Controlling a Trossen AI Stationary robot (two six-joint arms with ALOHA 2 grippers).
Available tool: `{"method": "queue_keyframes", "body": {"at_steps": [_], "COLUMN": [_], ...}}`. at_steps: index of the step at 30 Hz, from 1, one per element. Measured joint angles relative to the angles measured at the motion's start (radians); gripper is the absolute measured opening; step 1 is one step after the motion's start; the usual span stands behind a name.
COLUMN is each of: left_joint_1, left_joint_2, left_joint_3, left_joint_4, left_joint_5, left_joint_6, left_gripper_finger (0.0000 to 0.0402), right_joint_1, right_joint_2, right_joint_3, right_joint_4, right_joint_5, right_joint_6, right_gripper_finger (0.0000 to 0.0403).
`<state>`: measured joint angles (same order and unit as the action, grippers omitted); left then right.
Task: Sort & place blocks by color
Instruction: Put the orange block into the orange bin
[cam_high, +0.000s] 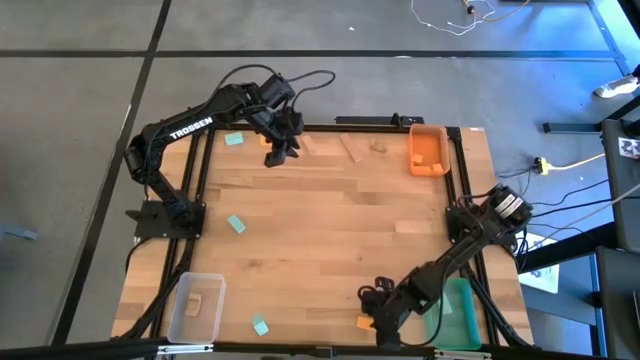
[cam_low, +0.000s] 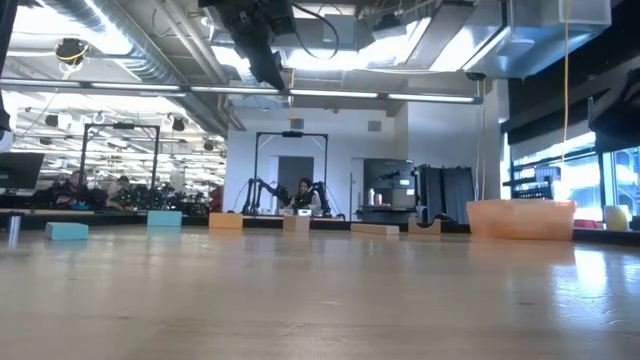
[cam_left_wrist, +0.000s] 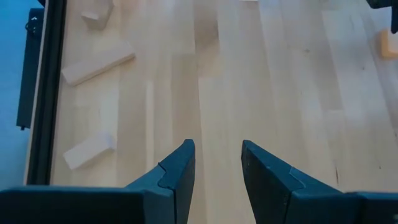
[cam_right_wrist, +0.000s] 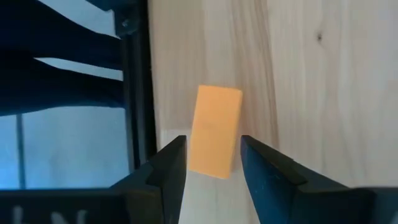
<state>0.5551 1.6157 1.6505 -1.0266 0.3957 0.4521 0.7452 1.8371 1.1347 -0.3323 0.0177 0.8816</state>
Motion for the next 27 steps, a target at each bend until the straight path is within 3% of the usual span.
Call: {"method": "queue_keyframes", "body": {"at_steps": [6,18,27], "left_joint_1": [0.001,0.001,0.001], "left_joint_2": [0.000,0.000,0.000], "left_joint_3": [0.000,0.000,0.000], "left_joint_4": [0.007,0.017,0.017], "left_joint_5": [-0.038,-0.039,-0.037], "left_joint_6": [0.002,0.000,-0.001], "left_gripper_finger": [0.0121,0.0121,0.0121], "right_joint_1": [0.000,-0.005,-0.008], "right_joint_2": [0.007,0.003,0.003], "right_joint_3": [0.000,0.000,0.000], "right_joint_4": [0.000,0.024,0.034], "right_joint_5": [0.001,0.015,0.015], "right_joint_6": [-0.050,0.029,0.038], "right_gripper_finger": [0.0151,0.0150,0.0074]}}
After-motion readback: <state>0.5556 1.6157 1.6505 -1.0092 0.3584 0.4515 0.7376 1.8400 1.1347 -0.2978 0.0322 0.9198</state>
